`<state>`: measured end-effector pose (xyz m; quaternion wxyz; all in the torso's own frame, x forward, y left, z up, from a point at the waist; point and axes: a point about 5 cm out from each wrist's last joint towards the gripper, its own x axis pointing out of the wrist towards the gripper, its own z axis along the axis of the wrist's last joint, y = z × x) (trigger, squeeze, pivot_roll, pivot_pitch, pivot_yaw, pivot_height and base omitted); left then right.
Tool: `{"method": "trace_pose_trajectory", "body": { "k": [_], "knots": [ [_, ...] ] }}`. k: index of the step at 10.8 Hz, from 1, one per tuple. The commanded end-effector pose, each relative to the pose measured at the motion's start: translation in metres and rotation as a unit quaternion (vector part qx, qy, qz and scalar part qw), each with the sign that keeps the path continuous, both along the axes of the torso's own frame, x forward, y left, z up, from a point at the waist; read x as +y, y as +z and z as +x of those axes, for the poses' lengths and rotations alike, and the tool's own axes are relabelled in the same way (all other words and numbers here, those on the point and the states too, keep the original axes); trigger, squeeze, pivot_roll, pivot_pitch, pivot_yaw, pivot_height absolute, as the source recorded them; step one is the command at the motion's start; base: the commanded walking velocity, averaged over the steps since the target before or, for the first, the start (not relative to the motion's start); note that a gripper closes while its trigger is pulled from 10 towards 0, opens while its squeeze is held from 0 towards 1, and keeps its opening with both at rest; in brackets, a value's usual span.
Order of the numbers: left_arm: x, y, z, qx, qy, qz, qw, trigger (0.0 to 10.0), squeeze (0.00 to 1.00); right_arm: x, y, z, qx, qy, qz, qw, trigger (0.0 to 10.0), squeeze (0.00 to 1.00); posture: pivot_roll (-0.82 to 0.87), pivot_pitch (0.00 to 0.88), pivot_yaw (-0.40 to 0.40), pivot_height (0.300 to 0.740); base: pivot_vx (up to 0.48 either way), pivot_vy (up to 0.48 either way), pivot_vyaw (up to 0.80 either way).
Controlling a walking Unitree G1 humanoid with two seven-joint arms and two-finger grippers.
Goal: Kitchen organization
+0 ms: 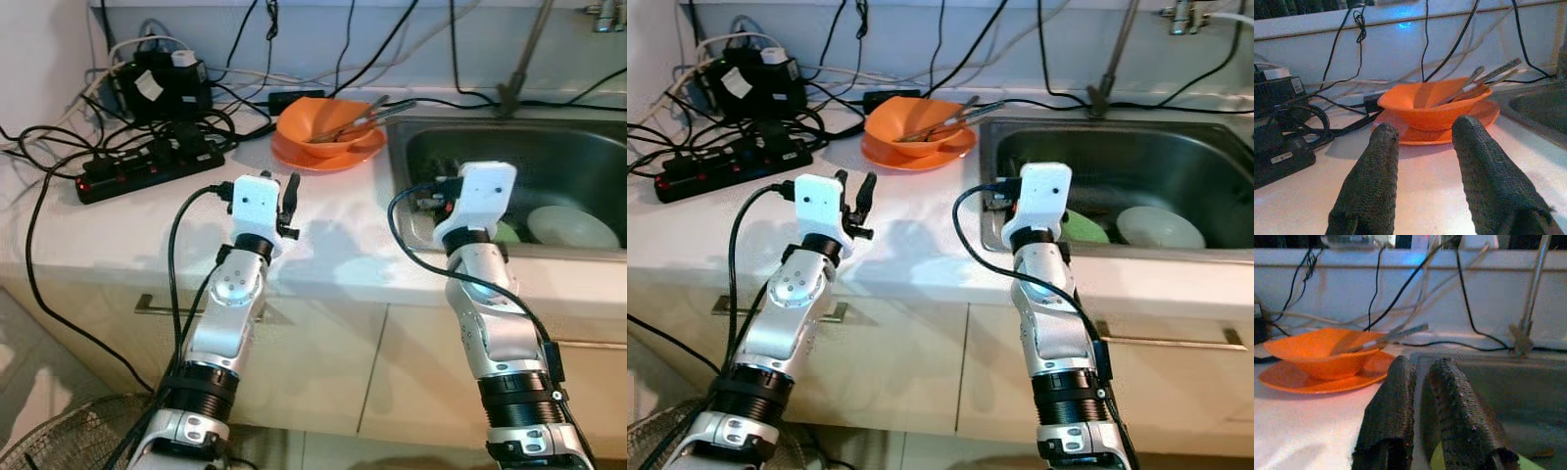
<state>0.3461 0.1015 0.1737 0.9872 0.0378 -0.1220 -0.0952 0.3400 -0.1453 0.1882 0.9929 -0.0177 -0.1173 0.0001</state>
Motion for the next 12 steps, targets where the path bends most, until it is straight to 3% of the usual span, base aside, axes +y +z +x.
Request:
{"method": "trace_pose_trajectory", "body": {
  "k": [1, 5, 12],
  "knots": [
    [0.000, 0.003, 0.003, 0.003, 0.004, 0.006, 1.000, 10.0, 0.00, 0.003, 0.004, 0.003, 0.003, 0.000, -0.005, 1.000, 10.0, 0.00, 0.02, 0.000, 0.070, 0.740, 0.000, 0.000, 0.00],
    [-0.001, 0.012, 0.010, 0.001, 0.004, 0.001, 1.000, 10.0, 0.00, 0.007, 0.007, 0.005, 0.004, 0.000, 0.013, 1.000, 10.0, 0.00, 0.02, 0.000, 0.081, 0.740, 0.000, 0.000, 0.00],
    [-0.005, 0.017, 0.011, -0.009, -0.005, 0.002, 1.000, 10.0, 0.00, 0.002, 0.004, 0.005, 0.007, -0.016, 0.006, 1.000, 10.0, 0.00, 0.03, 0.012, 0.094, 0.740, 0.315, 0.000, 0.00]
  ]
}}
